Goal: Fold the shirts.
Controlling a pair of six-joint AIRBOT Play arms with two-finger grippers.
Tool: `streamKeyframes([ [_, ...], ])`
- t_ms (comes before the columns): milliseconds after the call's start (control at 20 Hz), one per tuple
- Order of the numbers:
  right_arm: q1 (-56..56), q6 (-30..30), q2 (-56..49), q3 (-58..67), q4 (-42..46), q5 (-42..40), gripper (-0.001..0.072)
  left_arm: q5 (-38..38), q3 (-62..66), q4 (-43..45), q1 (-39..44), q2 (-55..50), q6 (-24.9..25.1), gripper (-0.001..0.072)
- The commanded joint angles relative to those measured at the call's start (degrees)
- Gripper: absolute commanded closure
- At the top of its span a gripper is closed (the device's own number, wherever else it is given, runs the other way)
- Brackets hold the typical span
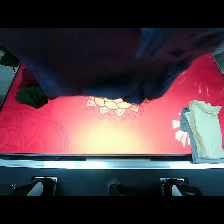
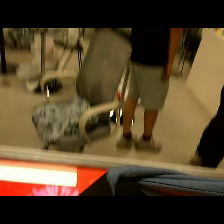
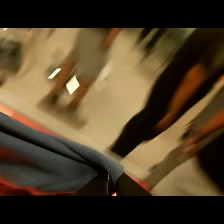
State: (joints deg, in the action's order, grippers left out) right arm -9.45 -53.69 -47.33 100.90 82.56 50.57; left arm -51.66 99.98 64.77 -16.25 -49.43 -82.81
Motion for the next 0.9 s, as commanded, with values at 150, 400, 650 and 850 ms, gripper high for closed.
streamKeyframes([
  [150, 0.07, -6.34, 12.76, 5.33, 4.07, 5.99, 0.0668, 2.51, 4.74, 0.81, 0.26, 11.72, -4.68, 0.068],
  [400, 0.07, -10.21, 12.48, 5.33, 4.09, 6.93, 0.0668, -6.01, 4.74, 4.39, 0.26, 11.54, -4.68, 0.068],
  [650, 0.07, -13.0, 3.87, 5.31, 1.92, 18.6, 0.0668, -15.69, 1.18, 6.8, 0.28, 6.16, -4.61, 0.0679],
  [850, 0.07, -11.39, -16.63, 4.04, -1.27, 38.8, 0.0668, -22.88, -11.76, 6.8, 0.28, -4.92, -0.52, 0.0679],
])
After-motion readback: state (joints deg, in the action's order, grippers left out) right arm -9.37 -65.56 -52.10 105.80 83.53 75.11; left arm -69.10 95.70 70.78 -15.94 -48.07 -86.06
